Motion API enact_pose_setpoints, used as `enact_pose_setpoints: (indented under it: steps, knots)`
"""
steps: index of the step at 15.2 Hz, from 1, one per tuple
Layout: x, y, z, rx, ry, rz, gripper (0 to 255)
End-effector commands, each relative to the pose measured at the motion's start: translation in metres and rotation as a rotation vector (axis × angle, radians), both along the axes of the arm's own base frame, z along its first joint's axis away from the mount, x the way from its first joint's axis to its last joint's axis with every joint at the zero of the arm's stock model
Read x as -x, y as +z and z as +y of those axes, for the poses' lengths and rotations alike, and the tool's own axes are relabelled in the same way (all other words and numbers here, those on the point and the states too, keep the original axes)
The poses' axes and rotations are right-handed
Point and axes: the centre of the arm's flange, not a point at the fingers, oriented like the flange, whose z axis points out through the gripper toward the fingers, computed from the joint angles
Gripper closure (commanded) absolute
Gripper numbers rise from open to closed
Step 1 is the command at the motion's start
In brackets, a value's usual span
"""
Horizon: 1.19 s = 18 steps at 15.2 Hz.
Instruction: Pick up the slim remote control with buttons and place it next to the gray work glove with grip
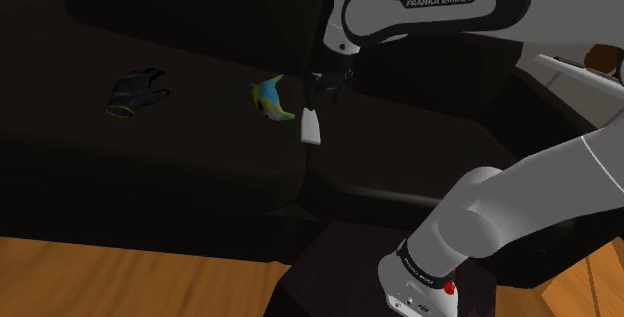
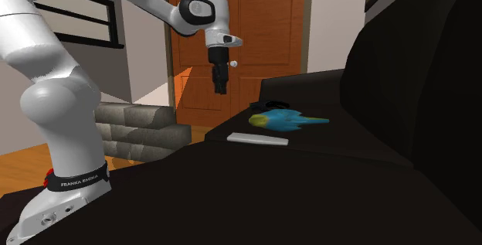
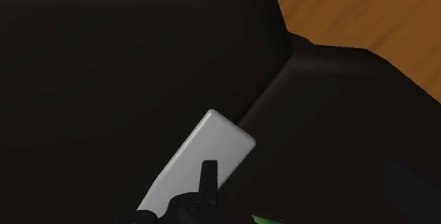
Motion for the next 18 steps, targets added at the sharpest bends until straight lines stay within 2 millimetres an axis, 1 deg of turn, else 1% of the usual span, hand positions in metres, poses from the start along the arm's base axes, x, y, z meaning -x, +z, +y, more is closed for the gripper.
enact_pose_setpoints:
  steps: [1,7,13,14,18]
  knots:
    - [-0.017,-0.018,-0.013,-0.005,-0.093,-0.002,0]
    - [-0.060,-0.065,-0.064,-0.019,-0.359,-0.003,0]
    - [-0.088,-0.113,-0.123,-0.033,-0.626,-0.004,0]
    - [-0.090,-0.117,-0.129,-0.034,-0.648,-0.004,0]
    - [-0.089,-0.138,-0.129,-0.034,-0.648,-0.004,0]
